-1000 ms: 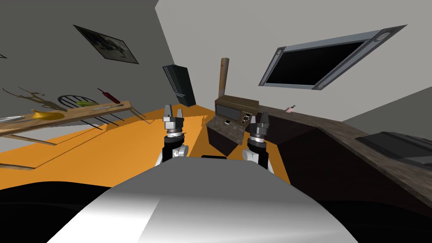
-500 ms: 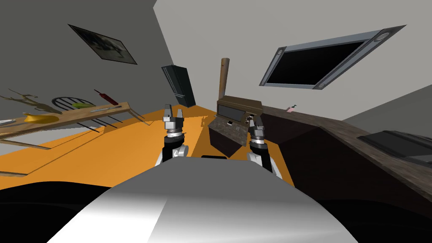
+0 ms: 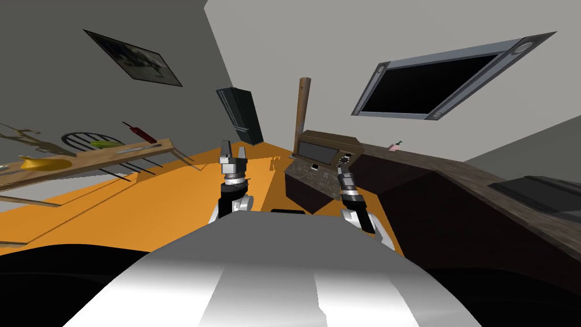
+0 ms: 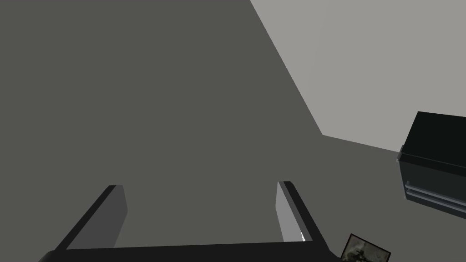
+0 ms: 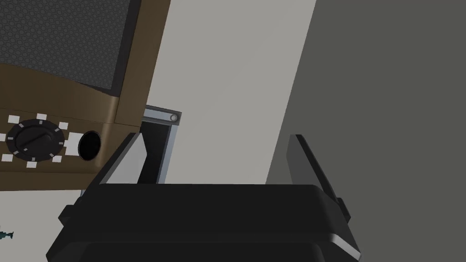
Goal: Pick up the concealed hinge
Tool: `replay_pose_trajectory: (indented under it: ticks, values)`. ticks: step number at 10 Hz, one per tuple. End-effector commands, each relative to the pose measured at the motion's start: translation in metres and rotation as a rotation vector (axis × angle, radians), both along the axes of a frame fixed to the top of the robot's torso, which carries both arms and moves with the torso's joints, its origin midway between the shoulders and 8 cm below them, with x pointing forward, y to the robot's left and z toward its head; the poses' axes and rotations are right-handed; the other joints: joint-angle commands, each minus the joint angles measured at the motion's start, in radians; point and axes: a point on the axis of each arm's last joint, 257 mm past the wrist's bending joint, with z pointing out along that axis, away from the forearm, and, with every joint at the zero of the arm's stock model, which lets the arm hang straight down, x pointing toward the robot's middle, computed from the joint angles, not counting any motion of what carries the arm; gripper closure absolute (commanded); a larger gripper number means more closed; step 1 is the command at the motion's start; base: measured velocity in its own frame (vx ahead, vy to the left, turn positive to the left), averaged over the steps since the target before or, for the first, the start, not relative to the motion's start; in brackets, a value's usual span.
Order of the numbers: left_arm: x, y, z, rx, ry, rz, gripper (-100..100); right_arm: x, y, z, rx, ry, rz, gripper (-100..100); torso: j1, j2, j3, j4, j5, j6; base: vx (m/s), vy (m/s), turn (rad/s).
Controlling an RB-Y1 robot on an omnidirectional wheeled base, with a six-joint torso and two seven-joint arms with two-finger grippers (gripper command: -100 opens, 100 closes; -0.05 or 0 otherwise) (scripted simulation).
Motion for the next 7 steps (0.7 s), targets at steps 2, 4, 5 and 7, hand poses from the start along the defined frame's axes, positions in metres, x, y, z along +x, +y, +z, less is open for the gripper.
replay_pose_trajectory:
  ticks: [2,4,5,7]
  values:
    - [0.0,0.0,0.0,0.0,0.0,0.0,0,0.007,-0.032,-0.043,-0.081,0.139,-0.066,-100,0.0,-0.002,-0.001,0.0,0.0,0.0,0.084,0.138,0.0]
    - [0.0,0.0,0.0,0.0,0.0,0.0,0,0.009,-0.046,-0.06,-0.113,0.193,-0.094,-100,-0.003,-0.001,-0.001,0.0,-0.001,0.0,0.044,0.092,0.007]
    - [0.0,0.0,0.0,0.0,0.0,0.0,0,0.01,-0.061,-0.076,-0.146,0.248,-0.122,-100,-0.004,0.0,0.0,0.0,-0.001,0.0,0.044,0.106,0.022]
    - [0.0,0.0,0.0,0.0,0.0,0.0,0,0.011,-0.078,-0.094,-0.179,0.307,-0.152,-100,-0.005,0.0,0.0,0.0,-0.001,0.0,0.034,0.073,0.01]
